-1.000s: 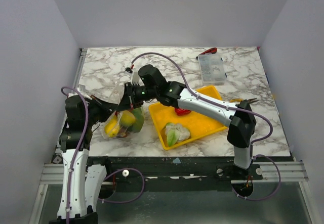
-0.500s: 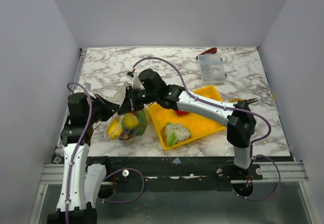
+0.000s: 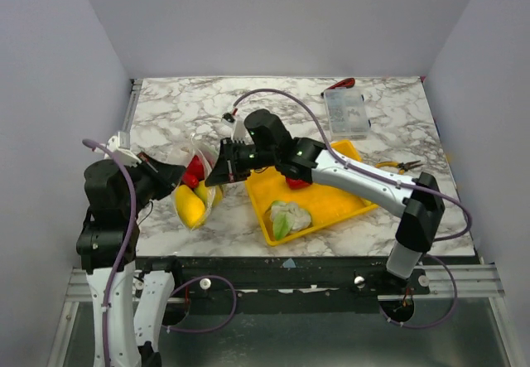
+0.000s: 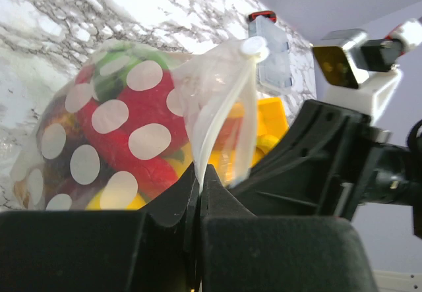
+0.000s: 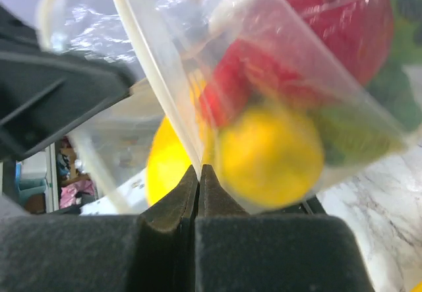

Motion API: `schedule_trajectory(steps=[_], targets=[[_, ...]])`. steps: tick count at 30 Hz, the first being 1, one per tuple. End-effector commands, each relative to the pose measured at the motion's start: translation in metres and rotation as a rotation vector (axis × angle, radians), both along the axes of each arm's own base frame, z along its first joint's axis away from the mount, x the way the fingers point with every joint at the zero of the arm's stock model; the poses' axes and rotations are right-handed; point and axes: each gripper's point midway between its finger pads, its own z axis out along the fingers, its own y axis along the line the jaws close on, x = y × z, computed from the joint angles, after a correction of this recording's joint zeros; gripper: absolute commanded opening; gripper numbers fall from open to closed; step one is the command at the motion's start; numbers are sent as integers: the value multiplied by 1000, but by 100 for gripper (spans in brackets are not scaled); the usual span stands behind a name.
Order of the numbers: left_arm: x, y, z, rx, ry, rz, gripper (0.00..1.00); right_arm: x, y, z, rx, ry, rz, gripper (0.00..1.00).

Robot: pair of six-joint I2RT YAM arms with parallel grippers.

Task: Place the food in the zip-top bag and seal the zipper
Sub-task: Adjust the zipper food storage bag at the center of the board.

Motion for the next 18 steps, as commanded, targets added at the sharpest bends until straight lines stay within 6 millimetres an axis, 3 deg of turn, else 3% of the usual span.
schedule_trajectory(steps=[1, 3, 6, 11, 13, 18], targets=[[-1, 5, -54, 20, 139, 20, 0, 1, -20, 7, 7, -49, -41, 0], [2, -2, -83, -5, 201, -34, 0, 1, -25, -22, -64, -39, -28, 0], [2, -4, -98, 9, 212, -62, 0, 11, -35, -47, -192, -86, -39, 1], [3, -8, -82, 4, 128, -87, 0, 21, -46, -35, -271, -214, -9, 4], [2, -6, -72, 8, 116, -75, 0, 27, -46, -26, -282, -237, -21, 1], [-7, -5, -16, 3, 0, -37, 0, 22, -30, 13, -179, -206, -18, 0]])
